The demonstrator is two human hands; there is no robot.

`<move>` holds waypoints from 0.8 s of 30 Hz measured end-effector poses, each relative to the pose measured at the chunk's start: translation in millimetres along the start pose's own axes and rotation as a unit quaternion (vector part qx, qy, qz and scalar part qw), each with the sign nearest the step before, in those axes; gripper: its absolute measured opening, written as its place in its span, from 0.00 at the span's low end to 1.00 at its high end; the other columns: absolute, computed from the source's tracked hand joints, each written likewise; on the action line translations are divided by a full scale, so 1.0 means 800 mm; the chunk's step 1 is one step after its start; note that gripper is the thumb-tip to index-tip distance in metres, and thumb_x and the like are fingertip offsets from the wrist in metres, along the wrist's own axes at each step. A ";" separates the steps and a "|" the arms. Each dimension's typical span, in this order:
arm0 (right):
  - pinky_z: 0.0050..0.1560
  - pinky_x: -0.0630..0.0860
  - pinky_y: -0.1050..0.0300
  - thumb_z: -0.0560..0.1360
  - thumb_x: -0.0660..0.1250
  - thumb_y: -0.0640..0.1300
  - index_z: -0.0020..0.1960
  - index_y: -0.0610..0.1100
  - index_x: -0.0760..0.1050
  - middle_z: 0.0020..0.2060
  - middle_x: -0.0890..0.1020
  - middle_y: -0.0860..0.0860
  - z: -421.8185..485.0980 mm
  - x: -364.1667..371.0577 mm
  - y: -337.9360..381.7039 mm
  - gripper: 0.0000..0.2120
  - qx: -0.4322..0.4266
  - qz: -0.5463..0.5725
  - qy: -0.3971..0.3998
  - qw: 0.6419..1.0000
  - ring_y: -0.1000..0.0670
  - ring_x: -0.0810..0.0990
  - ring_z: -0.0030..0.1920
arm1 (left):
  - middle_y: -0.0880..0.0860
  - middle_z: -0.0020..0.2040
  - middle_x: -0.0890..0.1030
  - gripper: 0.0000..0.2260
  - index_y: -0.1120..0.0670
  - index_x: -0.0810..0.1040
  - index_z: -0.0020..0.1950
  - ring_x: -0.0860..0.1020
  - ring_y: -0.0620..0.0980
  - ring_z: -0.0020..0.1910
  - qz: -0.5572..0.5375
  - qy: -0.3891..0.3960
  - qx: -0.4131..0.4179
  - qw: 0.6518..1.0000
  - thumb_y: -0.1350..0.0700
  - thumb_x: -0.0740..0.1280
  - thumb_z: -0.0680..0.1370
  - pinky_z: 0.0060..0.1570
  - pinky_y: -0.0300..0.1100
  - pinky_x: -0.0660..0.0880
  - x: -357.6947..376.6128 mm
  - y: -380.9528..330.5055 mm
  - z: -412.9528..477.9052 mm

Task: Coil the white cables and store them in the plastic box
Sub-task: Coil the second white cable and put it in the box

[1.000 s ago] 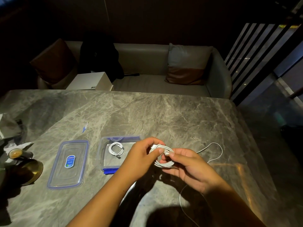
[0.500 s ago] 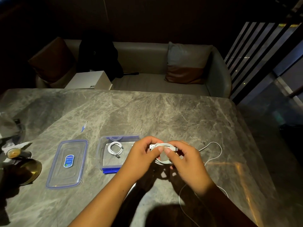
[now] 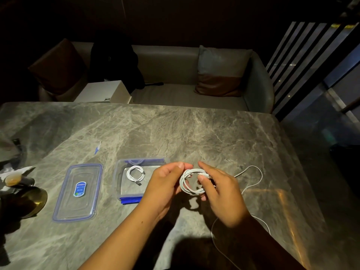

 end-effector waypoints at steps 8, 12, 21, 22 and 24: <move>0.51 0.77 0.71 0.80 0.66 0.39 0.68 0.46 0.76 0.53 0.84 0.54 -0.002 0.002 -0.009 0.17 0.056 0.083 -0.010 0.995 0.67 0.81 0.51 | 0.63 0.47 0.84 0.12 0.65 0.81 0.56 0.84 0.54 0.44 -0.058 0.055 -0.048 0.996 0.61 0.62 0.80 0.48 0.47 0.81 0.002 0.011 -0.003; 0.53 0.77 0.69 0.80 0.65 0.40 0.69 0.47 0.75 0.50 0.84 0.61 -0.002 0.006 -0.014 0.17 0.089 0.133 0.007 0.987 0.64 0.83 0.51 | 0.65 0.48 0.84 0.13 0.64 0.82 0.54 0.84 0.56 0.45 -0.093 0.037 -0.070 0.993 0.58 0.66 0.74 0.52 0.50 0.81 0.002 0.016 -0.002; 0.59 0.79 0.57 0.81 0.64 0.40 0.70 0.47 0.75 0.52 0.85 0.58 -0.008 0.014 -0.020 0.18 0.100 0.158 -0.025 0.982 0.59 0.83 0.55 | 0.61 0.41 0.85 0.10 0.62 0.81 0.50 0.85 0.53 0.37 -0.039 -0.031 -0.080 0.996 0.61 0.60 0.82 0.44 0.49 0.82 0.001 0.013 -0.004; 0.61 0.78 0.55 0.81 0.64 0.40 0.70 0.47 0.75 0.54 0.85 0.57 -0.010 0.016 -0.023 0.18 0.115 0.183 -0.034 0.976 0.58 0.83 0.56 | 0.60 0.40 0.85 0.11 0.62 0.80 0.49 0.85 0.53 0.36 -0.025 -0.043 -0.076 0.996 0.62 0.59 0.83 0.42 0.48 0.82 0.001 0.011 -0.003; 0.60 0.78 0.55 0.81 0.64 0.40 0.67 0.52 0.76 0.54 0.86 0.56 -0.010 0.021 -0.026 0.17 0.138 0.226 -0.041 0.963 0.57 0.83 0.57 | 0.59 0.39 0.85 0.12 0.61 0.79 0.48 0.85 0.53 0.36 -0.006 -0.058 -0.066 0.996 0.62 0.58 0.83 0.40 0.46 0.82 0.002 0.008 -0.003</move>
Point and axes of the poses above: each hand's wrist, its own z-axis towards the middle knuckle, its own x-axis out of the palm, y = z × x, the point moved 4 cm from there along z, towards the middle knuckle
